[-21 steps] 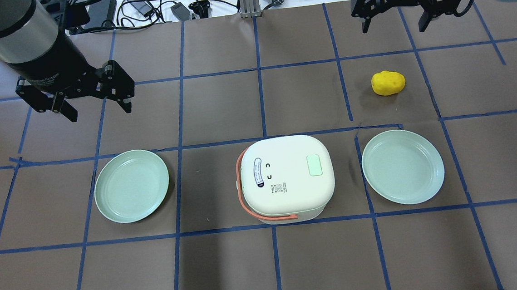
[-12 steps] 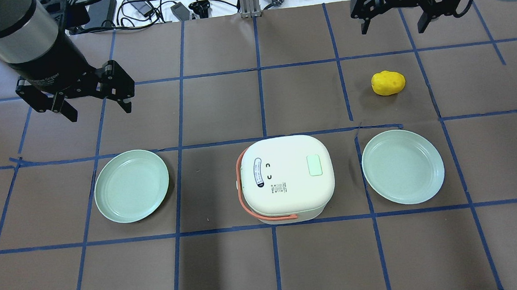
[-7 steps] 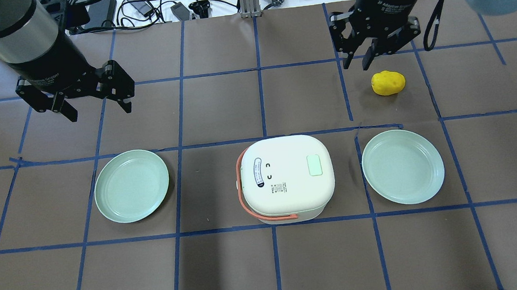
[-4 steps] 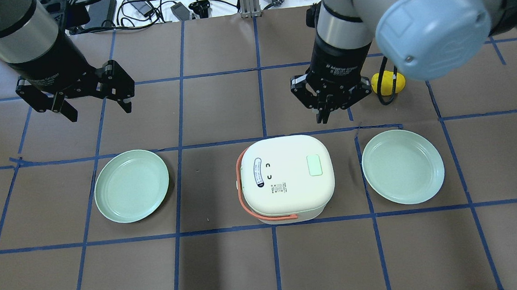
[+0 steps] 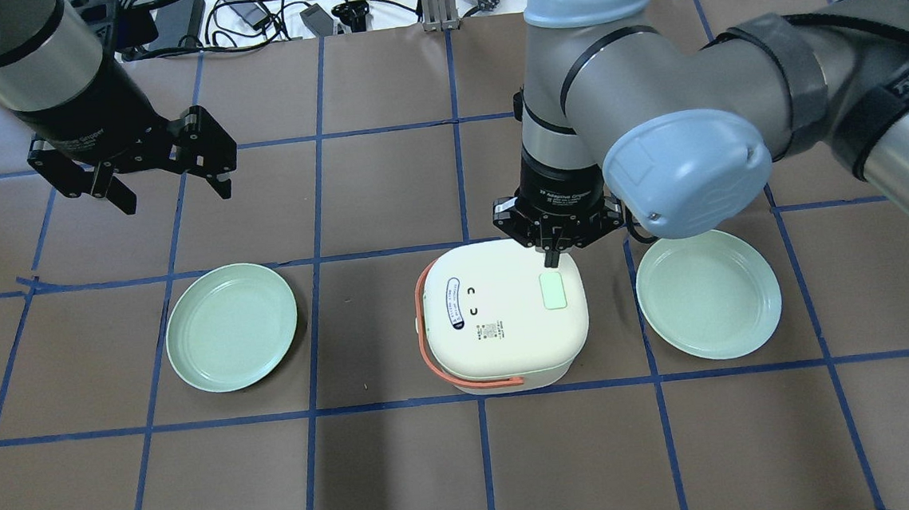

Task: Press rice cooker button
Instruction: 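Press the lid release button with the closed right gripper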

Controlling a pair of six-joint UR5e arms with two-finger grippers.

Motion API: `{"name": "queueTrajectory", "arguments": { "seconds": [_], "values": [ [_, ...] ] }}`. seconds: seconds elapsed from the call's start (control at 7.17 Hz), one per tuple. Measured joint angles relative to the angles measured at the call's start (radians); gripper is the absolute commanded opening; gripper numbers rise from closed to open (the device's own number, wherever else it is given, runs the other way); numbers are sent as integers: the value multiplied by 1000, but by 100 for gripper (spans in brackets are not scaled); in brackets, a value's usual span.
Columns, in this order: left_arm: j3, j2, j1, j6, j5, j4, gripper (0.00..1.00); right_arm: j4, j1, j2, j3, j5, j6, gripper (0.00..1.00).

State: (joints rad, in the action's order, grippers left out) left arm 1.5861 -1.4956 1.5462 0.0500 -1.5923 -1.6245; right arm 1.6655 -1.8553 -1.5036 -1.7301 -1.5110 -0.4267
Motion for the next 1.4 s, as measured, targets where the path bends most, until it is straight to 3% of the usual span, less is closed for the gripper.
{"name": "queueTrajectory", "arguments": {
  "seconds": [0.42, 0.98, 1.12, 1.4],
  "values": [
    [0, 0, 0, -1, 0, 0, 100, 58, -14, -2, -73, -6, -23, 10],
    [0, 0, 0, 0, 0, 0, 100, 63, -18, -1, -79, -6, -25, 13],
    [0, 0, 0, -1, 0, 0, 100, 63, -18, -1, -76, -7, -25, 55],
    [0, 0, 0, -1, 0, 0, 100, 60, -10, -8, -26, -11, -26, 100]
  ]
}}
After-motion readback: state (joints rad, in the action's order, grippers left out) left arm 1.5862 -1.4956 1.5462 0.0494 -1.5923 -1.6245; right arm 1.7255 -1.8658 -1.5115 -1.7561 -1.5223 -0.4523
